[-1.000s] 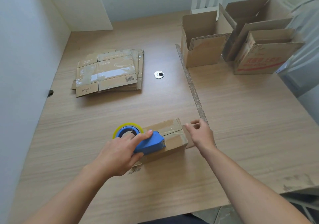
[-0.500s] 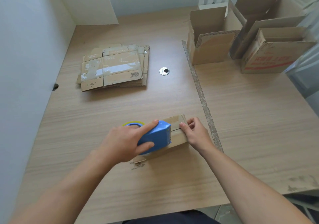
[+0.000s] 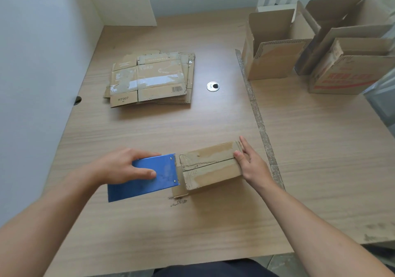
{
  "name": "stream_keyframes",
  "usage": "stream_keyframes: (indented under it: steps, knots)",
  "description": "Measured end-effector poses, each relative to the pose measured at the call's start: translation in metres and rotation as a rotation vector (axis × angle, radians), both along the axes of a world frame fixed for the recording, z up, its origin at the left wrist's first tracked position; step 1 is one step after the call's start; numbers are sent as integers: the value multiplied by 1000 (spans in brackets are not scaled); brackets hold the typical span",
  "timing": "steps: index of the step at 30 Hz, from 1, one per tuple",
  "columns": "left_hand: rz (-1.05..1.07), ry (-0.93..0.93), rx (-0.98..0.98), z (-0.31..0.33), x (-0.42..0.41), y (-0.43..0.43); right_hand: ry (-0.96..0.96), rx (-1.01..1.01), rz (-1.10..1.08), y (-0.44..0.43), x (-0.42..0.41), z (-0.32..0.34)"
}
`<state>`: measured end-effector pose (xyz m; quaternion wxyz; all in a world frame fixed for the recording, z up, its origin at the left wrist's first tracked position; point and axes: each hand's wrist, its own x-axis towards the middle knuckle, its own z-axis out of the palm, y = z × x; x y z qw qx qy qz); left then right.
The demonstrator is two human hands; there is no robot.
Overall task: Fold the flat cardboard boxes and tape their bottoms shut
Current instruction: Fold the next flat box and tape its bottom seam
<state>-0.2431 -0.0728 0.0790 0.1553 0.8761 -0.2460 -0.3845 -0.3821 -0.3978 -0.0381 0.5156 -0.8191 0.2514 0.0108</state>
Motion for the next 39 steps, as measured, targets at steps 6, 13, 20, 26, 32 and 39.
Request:
stream_keyframes:
  steps: [6,13,20,26,32,39]
  knots:
    - [52,72,4,-16,3,11,-19,-74,69,-2,-1,0]
    - [93,102,7,-41,0,-1,9,-576,182,8,1,18]
    - [89,124,13,-44,-6,8,30,-896,799,32,9,20]
    - [173,200,-25,-52,-15,13,35,-919,783,34,9,18]
    - [173,139,-37,-52,-17,7,93,-872,790,47,16,30]
    - [169,90,-4,-50,-24,-6,117,-756,709,57,13,21]
